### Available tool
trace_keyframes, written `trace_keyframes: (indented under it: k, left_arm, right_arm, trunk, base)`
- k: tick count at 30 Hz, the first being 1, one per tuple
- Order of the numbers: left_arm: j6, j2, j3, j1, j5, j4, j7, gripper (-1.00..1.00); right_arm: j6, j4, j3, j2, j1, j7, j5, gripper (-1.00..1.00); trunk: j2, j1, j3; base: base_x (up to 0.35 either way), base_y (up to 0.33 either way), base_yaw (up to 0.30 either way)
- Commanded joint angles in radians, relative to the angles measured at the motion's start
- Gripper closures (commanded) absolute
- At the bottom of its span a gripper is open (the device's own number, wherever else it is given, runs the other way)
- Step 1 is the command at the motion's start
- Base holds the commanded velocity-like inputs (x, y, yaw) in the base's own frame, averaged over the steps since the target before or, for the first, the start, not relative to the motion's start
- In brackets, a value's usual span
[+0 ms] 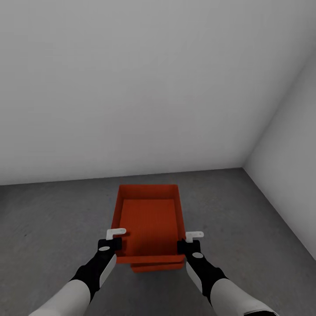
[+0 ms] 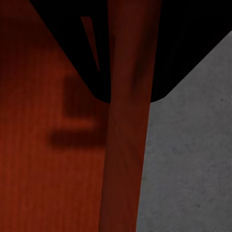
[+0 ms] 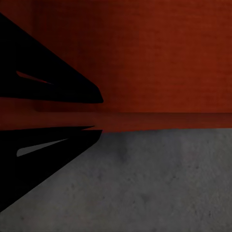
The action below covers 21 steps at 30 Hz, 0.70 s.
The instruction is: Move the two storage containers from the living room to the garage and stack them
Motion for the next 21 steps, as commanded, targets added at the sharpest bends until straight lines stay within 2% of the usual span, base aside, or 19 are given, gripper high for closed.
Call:
trace_keyframes:
  k: [1,21]
  left_arm:
    - [0.007,0.019,0.046,-0.001,-0.005,-0.018,0.013,1.0]
    - [0.007,0.019,0.046,-0.001,-0.005,-0.017,0.013,1.0]
  right_arm:
    - [-0.002,0.004,-0.004,0.0,0.0,-0.014,-0.003,1.0]
    - [-0.009,0.027,-0.005,0.0,0.0,-0.021,-0.008,1.0]
  trunk:
    - [-0.001,0.0,-0.001]
    - [-0.001,0.0,-0.001]
  base:
    - [0.0,0.0,0.0]
    - [0.0,0.0,0.0]
